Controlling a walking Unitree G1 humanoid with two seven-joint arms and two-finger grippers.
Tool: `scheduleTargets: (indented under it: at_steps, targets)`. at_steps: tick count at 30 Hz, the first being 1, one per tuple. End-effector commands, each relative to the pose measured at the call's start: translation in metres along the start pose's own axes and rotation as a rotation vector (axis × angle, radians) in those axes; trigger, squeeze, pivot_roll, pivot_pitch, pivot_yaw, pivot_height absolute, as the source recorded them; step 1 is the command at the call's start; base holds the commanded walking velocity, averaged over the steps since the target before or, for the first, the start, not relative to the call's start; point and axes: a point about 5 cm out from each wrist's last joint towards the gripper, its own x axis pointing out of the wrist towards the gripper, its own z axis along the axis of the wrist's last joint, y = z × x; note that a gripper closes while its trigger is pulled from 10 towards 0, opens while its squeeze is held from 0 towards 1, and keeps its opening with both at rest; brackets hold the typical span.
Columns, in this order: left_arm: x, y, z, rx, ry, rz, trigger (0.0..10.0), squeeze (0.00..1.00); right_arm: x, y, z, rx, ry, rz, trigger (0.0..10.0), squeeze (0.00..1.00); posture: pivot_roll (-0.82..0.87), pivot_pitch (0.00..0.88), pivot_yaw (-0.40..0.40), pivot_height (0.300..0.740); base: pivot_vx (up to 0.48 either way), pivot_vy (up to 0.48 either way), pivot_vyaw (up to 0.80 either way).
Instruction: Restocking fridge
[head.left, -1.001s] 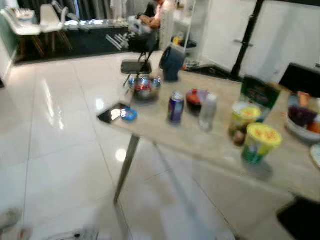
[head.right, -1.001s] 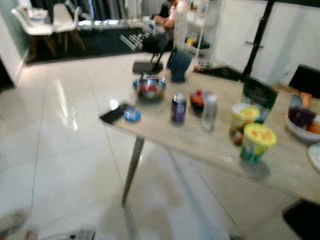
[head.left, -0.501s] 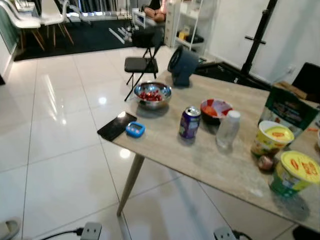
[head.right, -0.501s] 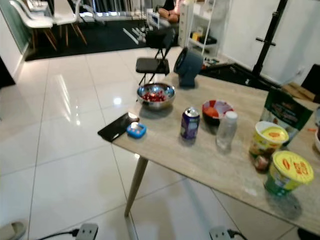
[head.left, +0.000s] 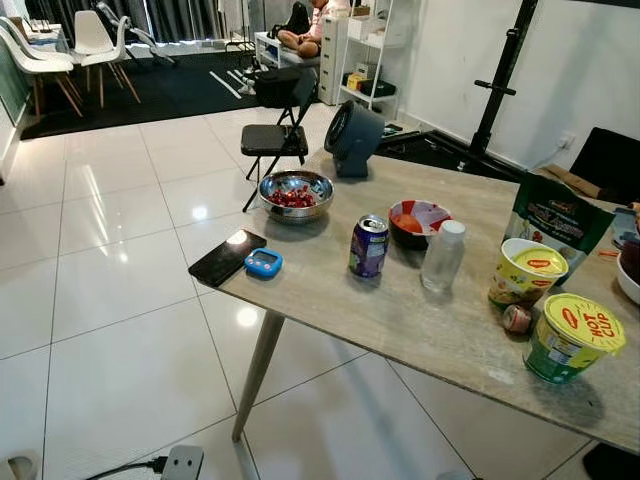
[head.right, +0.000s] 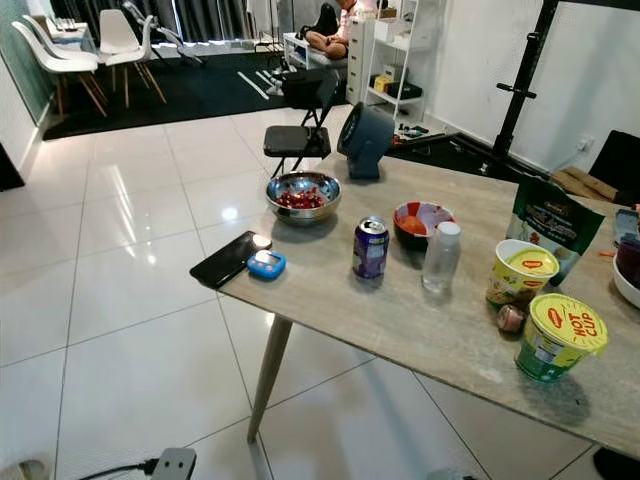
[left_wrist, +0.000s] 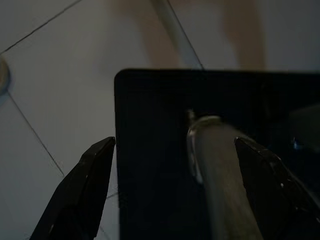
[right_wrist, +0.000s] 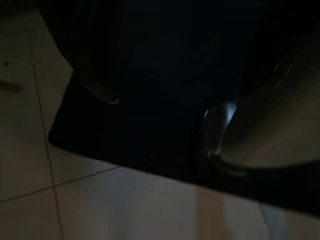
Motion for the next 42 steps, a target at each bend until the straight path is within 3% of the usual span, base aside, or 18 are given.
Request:
scheduleTargets:
  at_steps: [1, 12, 20, 21, 25, 26, 31, 32, 34, 38, 40, 42]
  targets:
    - [0.001, -0.004, 0.005, 0.003, -0.013, -0.012, 10.0, 0.00, -0.002, -0.005, -0.010, 0.022, 0.036, -0.024, 10.0, 0.00, -0.03, 0.000, -0.006, 0.740, 0.000, 0.000, -0.80]
    - [0.001, -0.003, 0.004, 0.002, -0.011, -0.011, 10.0, 0.00, -0.006, -0.028, -0.006, 0.129, 0.005, -0.116, 10.0, 0.00, -0.04, 0.000, -0.003, 0.740, 0.000, 0.000, -0.14]
    - [0.001, -0.004, 0.004, 0.000, -0.008, -0.012, 10.0, 0.00, -0.021, -0.082, -0.002, 0.379, -0.047, -0.416, 10.0, 0.00, -0.04, 0.000, -0.002, 0.740, 0.000, 0.000, 0.00]
    - [0.001, -0.004, 0.004, 0.000, -0.008, -0.012, 10.0, 0.00, -0.021, -0.082, -0.002, 0.379, -0.047, -0.416, 10.0, 0.00, -0.04, 0.000, -0.002, 0.740, 0.000, 0.000, 0.00]
    - [0.001, -0.004, 0.004, 0.001, -0.008, -0.013, 10.0, 0.00, -0.042, -0.127, -0.005, 0.509, -0.059, -0.645, 10.0, 0.00, -0.04, 0.000, -0.004, 0.740, 0.000, 0.000, 0.00]
    - [0.001, -0.004, 0.004, 0.001, -0.008, -0.013, 10.0, 0.00, -0.042, -0.127, -0.005, 0.509, -0.059, -0.645, 10.0, 0.00, -0.04, 0.000, -0.004, 0.740, 0.000, 0.000, 0.00]
    - [0.001, -0.003, 0.004, 0.001, -0.009, -0.012, 10.0, 0.00, -0.068, -0.167, -0.005, 0.649, -0.124, -0.871, 10.0, 0.00, -0.04, 0.000, 0.001, 0.740, 0.000, 0.000, 0.00]
    - [0.001, -0.003, 0.004, 0.001, -0.009, -0.012, 10.0, 0.00, -0.068, -0.167, -0.005, 0.649, -0.124, -0.871, 10.0, 0.00, -0.04, 0.000, 0.001, 0.740, 0.000, 0.000, 0.00]
    - [0.001, -0.002, 0.004, 0.002, -0.008, -0.012, 10.0, 0.00, -0.088, -0.193, -0.002, 0.712, -0.170, -1.010, 10.0, 0.00, -0.04, 0.000, 0.002, 0.740, 0.000, 0.000, 0.00]
    - [0.001, -0.002, 0.003, 0.002, -0.007, -0.013, 10.0, 0.00, -0.104, -0.211, 0.004, 0.724, -0.214, -1.104, 10.0, 0.00, -0.04, 0.000, 0.003, 0.740, 0.000, 0.000, 0.00]
    - [0.001, -0.001, 0.004, 0.002, -0.008, -0.012, 10.0, 0.00, -0.131, -0.239, 0.024, 0.786, -0.351, -1.211, 10.0, 0.00, -0.04, 0.000, 0.004, 0.740, 0.000, 0.000, 0.00]
    - [0.001, -0.001, 0.004, 0.003, -0.008, -0.012, 10.0, 0.00, -0.138, -0.245, 0.032, 0.799, -0.404, -1.224, 10.0, 0.00, -0.04, 0.000, 0.004, 0.740, 0.000, 0.000, 0.00]
